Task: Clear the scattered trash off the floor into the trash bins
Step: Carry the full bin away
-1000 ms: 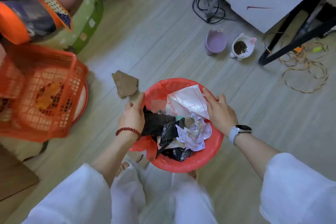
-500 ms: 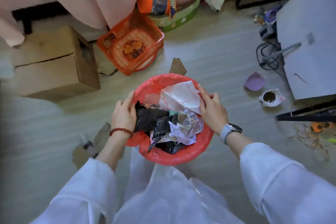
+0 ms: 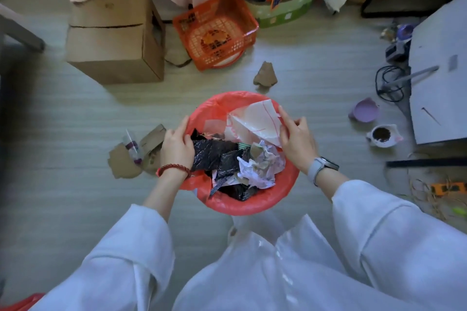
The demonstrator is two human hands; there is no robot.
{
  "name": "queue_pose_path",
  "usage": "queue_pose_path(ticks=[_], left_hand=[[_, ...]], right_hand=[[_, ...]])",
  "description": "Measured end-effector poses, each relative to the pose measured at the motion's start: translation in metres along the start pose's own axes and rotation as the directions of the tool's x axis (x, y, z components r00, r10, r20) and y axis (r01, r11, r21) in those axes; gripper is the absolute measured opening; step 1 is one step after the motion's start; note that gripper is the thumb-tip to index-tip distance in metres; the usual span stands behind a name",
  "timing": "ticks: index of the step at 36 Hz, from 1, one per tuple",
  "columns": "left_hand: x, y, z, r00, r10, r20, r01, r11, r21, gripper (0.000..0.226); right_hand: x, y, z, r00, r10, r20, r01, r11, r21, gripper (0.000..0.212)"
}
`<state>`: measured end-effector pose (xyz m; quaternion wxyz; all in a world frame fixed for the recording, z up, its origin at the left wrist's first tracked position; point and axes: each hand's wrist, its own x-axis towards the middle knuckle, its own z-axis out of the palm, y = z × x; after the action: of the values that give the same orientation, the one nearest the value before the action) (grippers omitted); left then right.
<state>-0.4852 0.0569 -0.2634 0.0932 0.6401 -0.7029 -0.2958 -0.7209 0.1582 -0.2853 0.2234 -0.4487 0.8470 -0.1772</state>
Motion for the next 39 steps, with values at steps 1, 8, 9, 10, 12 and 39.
queue_pose_path(ticks=[1,8,9,10,12,39], left_hand=[[-0.011,-0.001,0.005,1.000,0.017,0.002,-0.017,1.000,0.007,0.048],[-0.091,0.010,0.059,0.992,0.061,0.114,-0.064,0.998,0.024,0.050],[-0.103,0.016,0.069,0.987,0.080,0.142,-0.084,0.996,0.023,0.049],[-0.115,0.023,0.079,0.981,0.098,0.170,-0.104,0.994,0.028,0.049],[-0.138,0.040,0.102,0.965,0.129,0.226,-0.146,0.988,0.059,0.050],[-0.520,0.418,0.550,0.296,0.494,0.818,-0.801,0.595,-0.070,0.048]], right_hand=[[-0.013,0.008,0.002,1.000,0.014,-0.007,-0.014,1.000,0.013,0.049],[-0.113,0.087,0.004,0.988,0.154,-0.019,-0.152,0.986,0.074,0.050],[-0.129,0.101,0.001,0.981,0.192,-0.019,-0.190,0.978,0.085,0.050],[-0.145,0.116,-0.001,0.972,0.233,-0.021,-0.230,0.968,0.095,0.050],[-0.177,0.148,-0.008,0.951,0.307,-0.033,-0.302,0.946,0.119,0.049],[-0.537,0.638,-0.133,0.155,0.968,-0.197,-0.799,0.240,0.551,0.060]])
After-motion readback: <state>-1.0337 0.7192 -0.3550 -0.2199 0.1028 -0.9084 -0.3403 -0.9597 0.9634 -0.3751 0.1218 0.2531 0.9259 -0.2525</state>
